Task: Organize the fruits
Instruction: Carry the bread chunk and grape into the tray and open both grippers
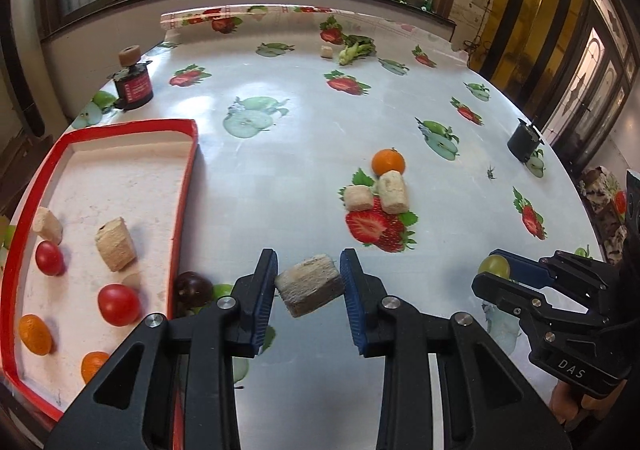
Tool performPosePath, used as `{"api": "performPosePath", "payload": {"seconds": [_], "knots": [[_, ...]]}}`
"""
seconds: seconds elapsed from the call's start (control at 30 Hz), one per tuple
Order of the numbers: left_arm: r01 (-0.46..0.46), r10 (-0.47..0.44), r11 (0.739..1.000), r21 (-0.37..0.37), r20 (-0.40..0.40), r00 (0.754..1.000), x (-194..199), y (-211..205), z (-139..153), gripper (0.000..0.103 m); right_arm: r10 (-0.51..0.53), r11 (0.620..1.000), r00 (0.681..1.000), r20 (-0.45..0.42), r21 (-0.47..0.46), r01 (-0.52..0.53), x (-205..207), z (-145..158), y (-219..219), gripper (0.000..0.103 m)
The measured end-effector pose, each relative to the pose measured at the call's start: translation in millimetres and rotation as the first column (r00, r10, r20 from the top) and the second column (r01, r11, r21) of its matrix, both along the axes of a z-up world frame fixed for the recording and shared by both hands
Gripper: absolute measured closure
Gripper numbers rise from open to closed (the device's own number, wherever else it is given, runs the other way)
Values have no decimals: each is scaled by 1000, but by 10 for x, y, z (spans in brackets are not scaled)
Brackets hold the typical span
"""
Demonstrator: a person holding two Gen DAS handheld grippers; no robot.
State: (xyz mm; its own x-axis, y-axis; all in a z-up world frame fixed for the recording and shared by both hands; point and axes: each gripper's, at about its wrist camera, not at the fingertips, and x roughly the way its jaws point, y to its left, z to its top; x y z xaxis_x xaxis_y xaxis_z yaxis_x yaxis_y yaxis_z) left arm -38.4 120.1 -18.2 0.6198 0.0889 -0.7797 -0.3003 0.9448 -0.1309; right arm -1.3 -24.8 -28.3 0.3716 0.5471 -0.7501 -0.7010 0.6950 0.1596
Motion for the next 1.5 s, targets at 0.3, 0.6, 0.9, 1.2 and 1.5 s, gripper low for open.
{"api": "performPosePath", "payload": {"seconds": [0.3, 0.6, 0.9, 1.2, 1.5], "knots": [[-99, 99, 995, 2, 18, 995, -285, 372, 73, 73, 97, 995, 995, 17, 20, -97, -135, 97, 463, 74], [-184, 184, 982, 33, 23, 983, -574, 633, 87, 73, 174, 983, 985, 9, 48, -174, -197, 123, 842, 74], [-249, 249, 968, 30, 22, 968, -798, 893, 66, 73, 236, 970, 972, 8, 63, -236, -283, 158, 1182, 74], [-291, 291, 956, 23, 12, 957, -914, 1087, 4, 73, 282, 957, 959, 1, 74, -281, -291, 159, 1543, 74], [-328, 328, 945, 7, 0, 945, -995, 1278, -66, 73, 302, 951, 953, -10, 69, -301, -236, 122, 1853, 74]]}}
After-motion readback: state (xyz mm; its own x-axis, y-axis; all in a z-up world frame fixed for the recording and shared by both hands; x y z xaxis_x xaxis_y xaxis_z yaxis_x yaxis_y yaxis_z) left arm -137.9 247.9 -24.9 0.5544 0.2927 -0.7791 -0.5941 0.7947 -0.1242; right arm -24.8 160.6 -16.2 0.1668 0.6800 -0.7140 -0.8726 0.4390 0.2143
